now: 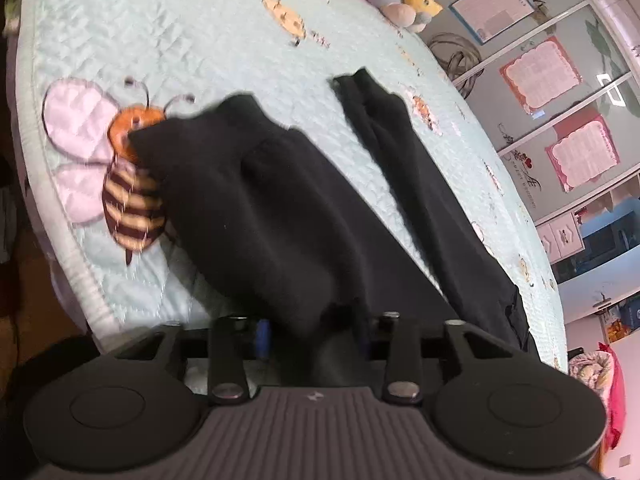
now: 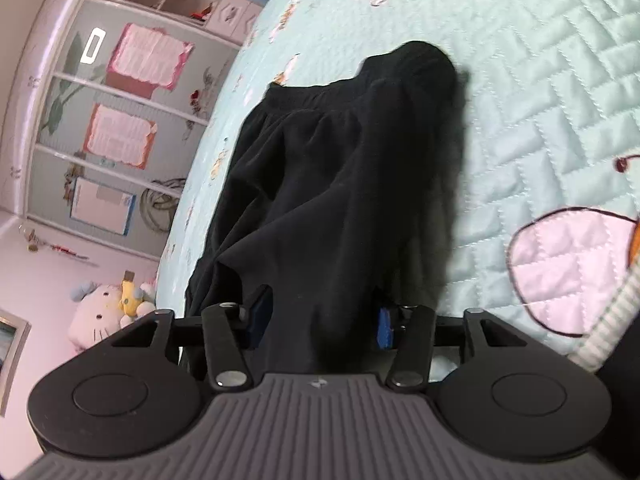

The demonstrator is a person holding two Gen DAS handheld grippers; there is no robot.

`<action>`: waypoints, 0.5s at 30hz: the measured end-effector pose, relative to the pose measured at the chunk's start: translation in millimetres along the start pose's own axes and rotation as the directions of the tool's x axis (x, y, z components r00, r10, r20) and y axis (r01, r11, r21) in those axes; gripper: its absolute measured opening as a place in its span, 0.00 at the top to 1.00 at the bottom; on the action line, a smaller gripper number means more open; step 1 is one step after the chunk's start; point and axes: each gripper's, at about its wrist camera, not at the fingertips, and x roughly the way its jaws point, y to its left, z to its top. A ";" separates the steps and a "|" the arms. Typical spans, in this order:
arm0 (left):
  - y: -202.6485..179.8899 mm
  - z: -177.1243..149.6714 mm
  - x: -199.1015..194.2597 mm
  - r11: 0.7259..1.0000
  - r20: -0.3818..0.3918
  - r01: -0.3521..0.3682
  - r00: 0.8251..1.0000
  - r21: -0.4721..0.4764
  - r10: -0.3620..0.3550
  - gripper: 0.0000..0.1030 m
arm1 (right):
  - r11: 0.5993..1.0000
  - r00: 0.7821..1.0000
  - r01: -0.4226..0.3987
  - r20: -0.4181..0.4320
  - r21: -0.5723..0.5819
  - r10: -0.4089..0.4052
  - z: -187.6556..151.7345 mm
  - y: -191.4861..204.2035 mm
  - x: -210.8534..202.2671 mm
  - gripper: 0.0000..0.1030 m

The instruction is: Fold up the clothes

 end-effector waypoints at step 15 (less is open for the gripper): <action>-62.6 42.2 -70.1 0.974 0.222 0.191 0.951 0.124 -0.214 0.96 | 0.982 0.981 -0.140 0.116 -0.125 0.154 33.7 82.3 -39.1 0.98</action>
